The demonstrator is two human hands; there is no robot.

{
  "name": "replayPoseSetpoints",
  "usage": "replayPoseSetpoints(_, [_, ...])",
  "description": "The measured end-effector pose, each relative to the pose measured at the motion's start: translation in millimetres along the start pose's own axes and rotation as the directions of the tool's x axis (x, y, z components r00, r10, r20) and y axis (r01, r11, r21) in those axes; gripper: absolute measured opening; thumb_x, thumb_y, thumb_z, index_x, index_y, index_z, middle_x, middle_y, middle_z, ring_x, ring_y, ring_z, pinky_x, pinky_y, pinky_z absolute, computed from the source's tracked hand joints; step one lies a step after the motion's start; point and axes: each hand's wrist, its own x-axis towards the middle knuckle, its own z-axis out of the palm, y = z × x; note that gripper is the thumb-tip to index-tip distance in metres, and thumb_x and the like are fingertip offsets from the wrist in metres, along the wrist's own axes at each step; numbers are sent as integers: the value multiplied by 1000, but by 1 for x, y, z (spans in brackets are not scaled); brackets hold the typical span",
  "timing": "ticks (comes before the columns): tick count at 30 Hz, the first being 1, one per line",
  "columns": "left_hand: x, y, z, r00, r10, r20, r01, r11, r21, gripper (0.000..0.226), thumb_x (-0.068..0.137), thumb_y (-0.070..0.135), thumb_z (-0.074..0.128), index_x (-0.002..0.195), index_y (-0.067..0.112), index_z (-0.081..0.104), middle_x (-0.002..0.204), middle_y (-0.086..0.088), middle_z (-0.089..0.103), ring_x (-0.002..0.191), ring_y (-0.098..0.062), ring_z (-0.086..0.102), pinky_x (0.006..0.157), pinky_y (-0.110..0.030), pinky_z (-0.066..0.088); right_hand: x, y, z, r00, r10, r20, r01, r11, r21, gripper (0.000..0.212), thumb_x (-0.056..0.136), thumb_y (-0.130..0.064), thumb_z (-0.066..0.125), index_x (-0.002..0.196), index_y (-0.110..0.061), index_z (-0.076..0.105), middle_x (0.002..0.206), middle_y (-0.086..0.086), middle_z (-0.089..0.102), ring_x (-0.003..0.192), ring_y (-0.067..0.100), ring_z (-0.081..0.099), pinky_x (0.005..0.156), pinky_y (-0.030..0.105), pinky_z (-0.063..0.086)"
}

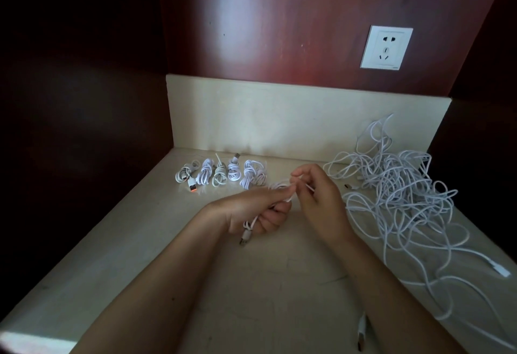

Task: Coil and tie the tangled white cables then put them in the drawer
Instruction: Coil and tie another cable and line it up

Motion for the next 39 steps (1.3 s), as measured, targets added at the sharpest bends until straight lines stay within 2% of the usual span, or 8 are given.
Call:
replayPoseSetpoints(4, [4, 0, 3, 970, 114, -215, -102, 993, 67, 51, 102, 52, 30, 62, 21, 37, 49, 7, 25, 42, -5, 21, 38, -17, 18, -4, 3, -2, 1000, 3, 0, -3, 993, -120, 6, 96, -21, 56, 93, -26, 55, 78, -10, 62, 72, 8, 59, 70, 43, 51])
replayPoseSetpoints(10, [11, -6, 4, 726, 444, -525, -208, 870, 447, 56, 104, 41, 32, 61, 20, 60, 48, 8, 52, 40, -1, 42, 50, -21, 36, -6, -5, 2, 1000, -11, -21, 7, 983, -182, 8, 93, -22, 62, 88, -24, 56, 63, -8, 60, 57, 10, 55, 58, 39, 49])
replayPoseSetpoints(14, [15, -5, 0, 633, 493, -597, -393, 869, 301, 48, 106, 36, 32, 88, 20, 73, 59, 15, 63, 56, -8, 48, 54, -21, 41, -8, -5, 4, 999, -6, 36, 12, 981, -193, 11, 94, -30, 58, 85, -25, 54, 69, -8, 68, 64, 12, 62, 63, 39, 51])
replayPoseSetpoints(18, [16, -7, -1, 641, 442, -627, -497, 862, 99, 57, 106, 35, 32, 72, 22, 76, 79, 4, 75, 87, -25, 68, 87, -38, 53, -9, -4, 8, 992, -23, 125, 49, 976, -210, 13, 95, -33, 55, 85, -24, 57, 79, -11, 72, 73, 10, 66, 67, 38, 52])
replayPoseSetpoints(22, [16, 2, 2, 681, 227, -696, -581, 746, -326, 45, 106, 36, 31, 76, 9, 52, 56, -2, 65, 55, -17, 66, 56, -28, 57, -11, -1, 11, 972, -49, 228, 119, 946, -301, 26, 90, -41, 46, 96, -26, 65, 86, -3, 72, 81, 20, 67, 69, 39, 52])
replayPoseSetpoints(25, [14, 8, -10, 595, 174, -785, -672, 645, -365, 44, 107, 35, 28, 69, 16, 39, 41, 7, 33, 32, -8, 34, 35, -16, 35, -13, -1, 13, 946, -40, 321, 154, 929, -338, 29, 90, -38, 46, 97, -22, 69, 84, 0, 71, 79, 22, 64, 67, 38, 49])
replayPoseSetpoints(35, [5, 7, -30, 402, 271, -875, -507, 861, 34, 49, 105, 40, 31, 61, 19, 35, 38, 12, 29, 32, -6, 25, 44, -21, 20, -16, -8, 10, 940, -46, 338, 191, 893, -407, 21, 90, -43, 57, 82, -27, 67, 64, -11, 56, 68, 11, 58, 60, 27, 39])
replayPoseSetpoints(39, [2, 3, -36, 360, 344, -867, -230, 934, 275, 59, 102, 49, 34, 53, 17, 30, 45, 2, 33, 44, -17, 32, 57, -31, 29, -19, -16, 12, 942, -129, 311, 235, 913, -332, 20, 72, -43, 55, 71, -27, 66, 60, -10, 57, 63, 6, 53, 58, 25, 38])
